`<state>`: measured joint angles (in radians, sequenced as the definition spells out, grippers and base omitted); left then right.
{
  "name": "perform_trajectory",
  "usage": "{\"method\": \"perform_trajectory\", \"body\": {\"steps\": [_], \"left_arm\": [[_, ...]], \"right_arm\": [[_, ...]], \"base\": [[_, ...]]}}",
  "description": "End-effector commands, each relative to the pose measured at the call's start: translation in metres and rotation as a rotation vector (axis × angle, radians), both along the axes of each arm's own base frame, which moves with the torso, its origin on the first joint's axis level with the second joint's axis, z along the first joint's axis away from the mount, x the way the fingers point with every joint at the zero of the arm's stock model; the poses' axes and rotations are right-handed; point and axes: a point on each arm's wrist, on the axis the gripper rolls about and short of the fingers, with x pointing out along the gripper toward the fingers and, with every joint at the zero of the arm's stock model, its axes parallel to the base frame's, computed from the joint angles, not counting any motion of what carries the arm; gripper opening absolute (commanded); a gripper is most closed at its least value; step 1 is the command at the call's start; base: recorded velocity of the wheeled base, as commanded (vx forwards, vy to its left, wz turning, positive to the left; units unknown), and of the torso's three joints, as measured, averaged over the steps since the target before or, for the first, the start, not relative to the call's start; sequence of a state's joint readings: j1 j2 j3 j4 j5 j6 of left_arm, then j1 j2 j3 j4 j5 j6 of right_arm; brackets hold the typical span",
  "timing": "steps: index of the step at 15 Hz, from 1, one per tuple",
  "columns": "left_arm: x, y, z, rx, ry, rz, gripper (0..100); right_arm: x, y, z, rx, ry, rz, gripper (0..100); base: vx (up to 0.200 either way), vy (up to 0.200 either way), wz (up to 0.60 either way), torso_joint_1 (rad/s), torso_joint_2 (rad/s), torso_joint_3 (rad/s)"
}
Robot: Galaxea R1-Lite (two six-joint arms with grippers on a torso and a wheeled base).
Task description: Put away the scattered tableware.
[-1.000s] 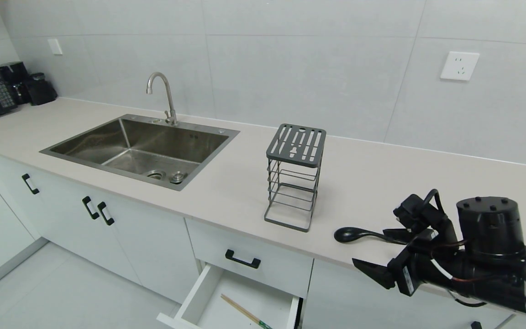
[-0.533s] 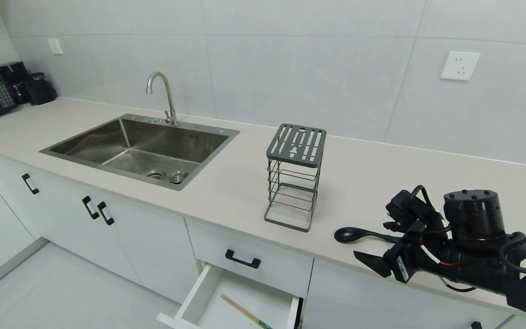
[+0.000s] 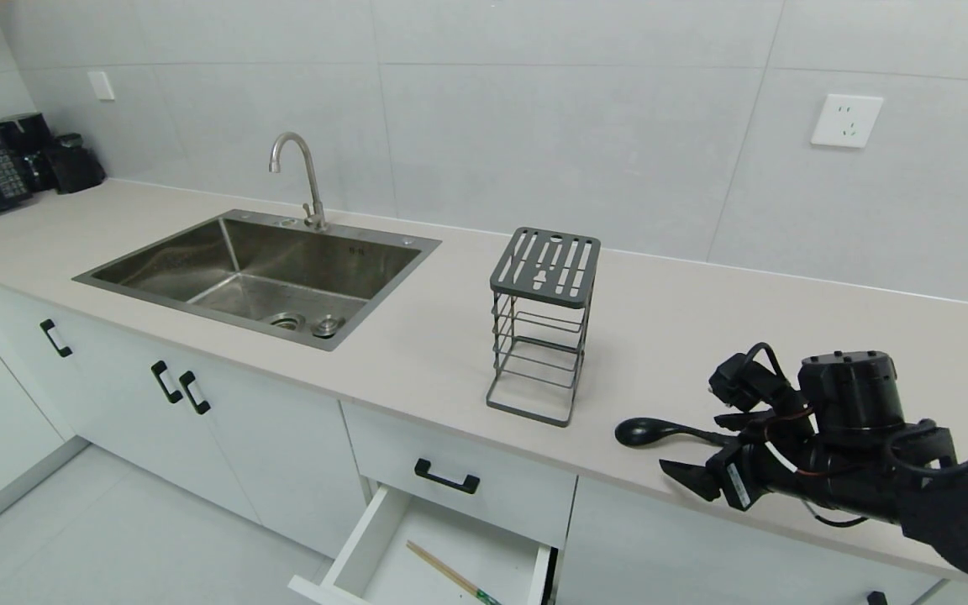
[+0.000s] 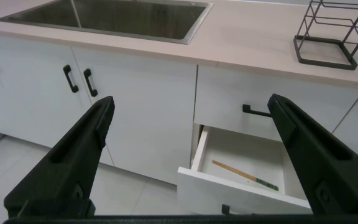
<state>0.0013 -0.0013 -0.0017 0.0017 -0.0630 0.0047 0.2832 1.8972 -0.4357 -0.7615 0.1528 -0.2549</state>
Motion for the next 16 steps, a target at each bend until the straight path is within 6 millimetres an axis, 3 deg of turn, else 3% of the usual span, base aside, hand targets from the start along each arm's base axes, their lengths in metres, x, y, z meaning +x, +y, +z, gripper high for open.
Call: {"method": "perform_trajectory", "body": {"steps": [1,5,16], "left_arm": [[0.0,0.0,0.0,0.0,0.001,-0.001,100],[0.0,0.0,0.0,0.0,0.0,0.0,100],[0.0,0.0,0.0,0.0,0.001,0.0,100]], "right_arm": [[0.003,-0.004,-0.01,-0.005,0.036,-0.011,100],[0.022,-0.007,-0.016,0.036,0.041,0.001,100],[0.052,-0.006,-0.031,0.054,0.041,0.004,100]], "base": [[0.0,0.0,0.0,0.0,0.0,0.0],[0.0,0.0,0.0,0.0,0.0,0.0],[0.0,0.0,0.0,0.0,0.0,0.0]]}}
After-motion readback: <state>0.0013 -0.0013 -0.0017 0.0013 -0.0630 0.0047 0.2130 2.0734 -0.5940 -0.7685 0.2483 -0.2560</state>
